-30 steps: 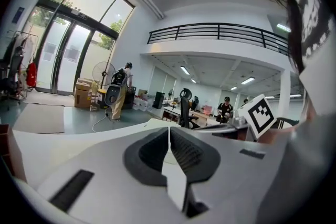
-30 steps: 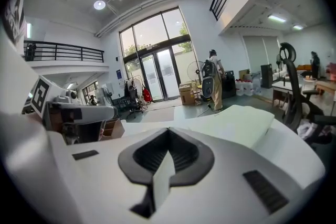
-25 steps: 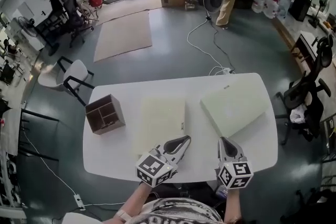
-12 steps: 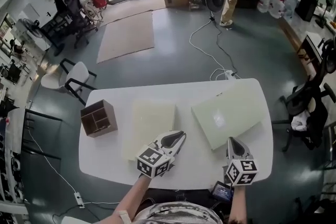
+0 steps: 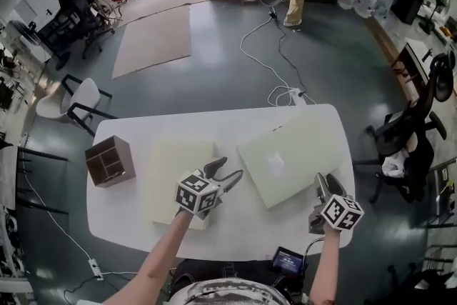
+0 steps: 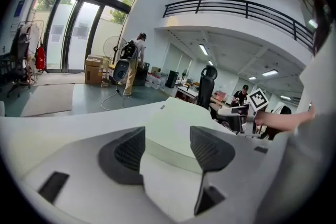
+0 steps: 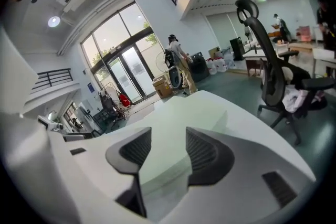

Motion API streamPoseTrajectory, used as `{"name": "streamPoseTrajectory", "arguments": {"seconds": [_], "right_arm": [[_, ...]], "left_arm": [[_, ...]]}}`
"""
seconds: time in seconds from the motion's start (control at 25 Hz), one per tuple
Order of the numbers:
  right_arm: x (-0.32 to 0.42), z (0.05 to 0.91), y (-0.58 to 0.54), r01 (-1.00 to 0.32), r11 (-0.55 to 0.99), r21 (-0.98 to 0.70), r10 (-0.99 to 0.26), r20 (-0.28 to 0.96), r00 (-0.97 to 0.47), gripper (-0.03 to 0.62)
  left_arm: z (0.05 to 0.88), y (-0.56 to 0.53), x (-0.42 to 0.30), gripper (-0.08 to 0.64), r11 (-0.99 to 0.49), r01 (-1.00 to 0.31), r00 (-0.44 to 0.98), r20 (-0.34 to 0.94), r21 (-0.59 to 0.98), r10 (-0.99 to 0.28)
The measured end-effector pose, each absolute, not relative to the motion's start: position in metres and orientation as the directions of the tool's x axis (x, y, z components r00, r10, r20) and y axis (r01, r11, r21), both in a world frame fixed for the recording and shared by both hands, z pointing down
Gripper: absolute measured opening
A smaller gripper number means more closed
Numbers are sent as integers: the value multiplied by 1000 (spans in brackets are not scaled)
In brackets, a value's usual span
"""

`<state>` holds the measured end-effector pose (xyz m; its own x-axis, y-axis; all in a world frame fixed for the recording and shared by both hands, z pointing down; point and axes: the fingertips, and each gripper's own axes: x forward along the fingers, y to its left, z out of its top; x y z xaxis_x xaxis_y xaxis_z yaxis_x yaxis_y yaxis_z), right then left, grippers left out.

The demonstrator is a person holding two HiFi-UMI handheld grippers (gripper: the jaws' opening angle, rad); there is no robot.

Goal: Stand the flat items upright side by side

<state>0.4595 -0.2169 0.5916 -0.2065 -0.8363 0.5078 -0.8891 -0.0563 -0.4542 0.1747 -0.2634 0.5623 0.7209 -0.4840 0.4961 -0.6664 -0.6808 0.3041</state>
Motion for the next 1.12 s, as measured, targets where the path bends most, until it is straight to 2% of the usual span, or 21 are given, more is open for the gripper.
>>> {"name": "streamPoseTrajectory", "arguments": {"seconds": [0.12, 0.16, 0.4, 0.6, 0.76, 1.0, 1.08, 1.12], "right_arm": [[480, 606, -232, -848, -117, -517, -830, 520, -203, 303], [487, 612, -236, -836, -144, -529, -827, 528, -192, 323], [525, 643, -257, -793, -271, -546, -806, 579, -123, 390], [533, 663, -267, -737, -318, -596, -789, 597, -143, 444], [531, 669, -270, -688, -309, -656, -801, 570, -185, 465], [530, 670, -273, -695, -291, -657, -800, 566, -200, 465], [531, 670, -272, -699, -288, -654, -805, 561, -193, 457], [531, 669, -272, -698, -286, -656, -811, 554, -189, 433]], "left_arm": [[583, -284, 178, 300, -657, -670, 718, 526, 344, -456], [590, -291, 178, 307, -640, -677, 715, 533, 363, -453], [619, -331, 184, 342, -412, -687, 719, 478, 599, -504], [647, -344, 190, 368, -376, -687, 720, 512, 622, -468], [664, -344, 202, 376, -373, -673, 737, 535, 639, -413], [672, -345, 209, 379, -353, -660, 746, 523, 664, -412], [672, -344, 210, 379, -360, -658, 748, 522, 661, -410], [672, -344, 211, 377, -366, -659, 748, 521, 657, -411]]}}
